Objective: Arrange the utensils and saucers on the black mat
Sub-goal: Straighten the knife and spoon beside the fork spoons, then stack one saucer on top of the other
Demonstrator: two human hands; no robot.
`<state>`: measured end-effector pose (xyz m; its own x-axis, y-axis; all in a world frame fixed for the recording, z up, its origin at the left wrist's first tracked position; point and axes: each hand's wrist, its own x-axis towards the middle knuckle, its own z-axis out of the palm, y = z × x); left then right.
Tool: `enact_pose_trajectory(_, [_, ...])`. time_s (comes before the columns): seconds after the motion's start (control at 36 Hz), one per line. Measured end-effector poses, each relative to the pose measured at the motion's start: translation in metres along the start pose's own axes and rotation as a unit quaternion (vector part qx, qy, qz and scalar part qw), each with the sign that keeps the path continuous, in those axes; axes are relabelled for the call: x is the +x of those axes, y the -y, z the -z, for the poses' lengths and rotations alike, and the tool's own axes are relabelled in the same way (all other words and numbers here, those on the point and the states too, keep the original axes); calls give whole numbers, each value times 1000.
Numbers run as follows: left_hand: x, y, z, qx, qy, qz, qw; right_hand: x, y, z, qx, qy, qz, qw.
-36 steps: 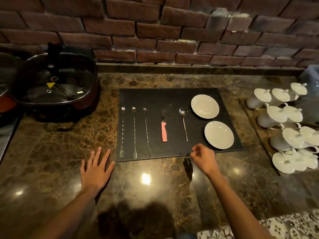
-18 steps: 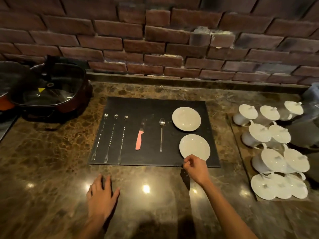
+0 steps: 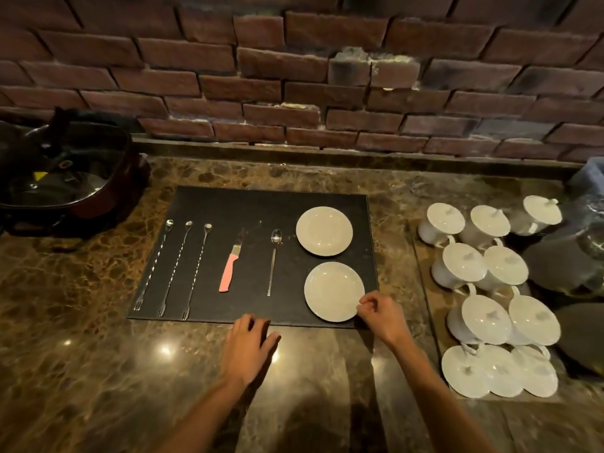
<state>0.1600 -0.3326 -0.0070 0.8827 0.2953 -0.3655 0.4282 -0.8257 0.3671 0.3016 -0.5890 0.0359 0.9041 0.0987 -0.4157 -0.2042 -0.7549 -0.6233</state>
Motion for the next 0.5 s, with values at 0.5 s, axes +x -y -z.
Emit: enact_pose_trajectory(0.5, [111, -71, 5, -252, 69, 25, 965, 85, -17, -6, -44, 44, -48, 997])
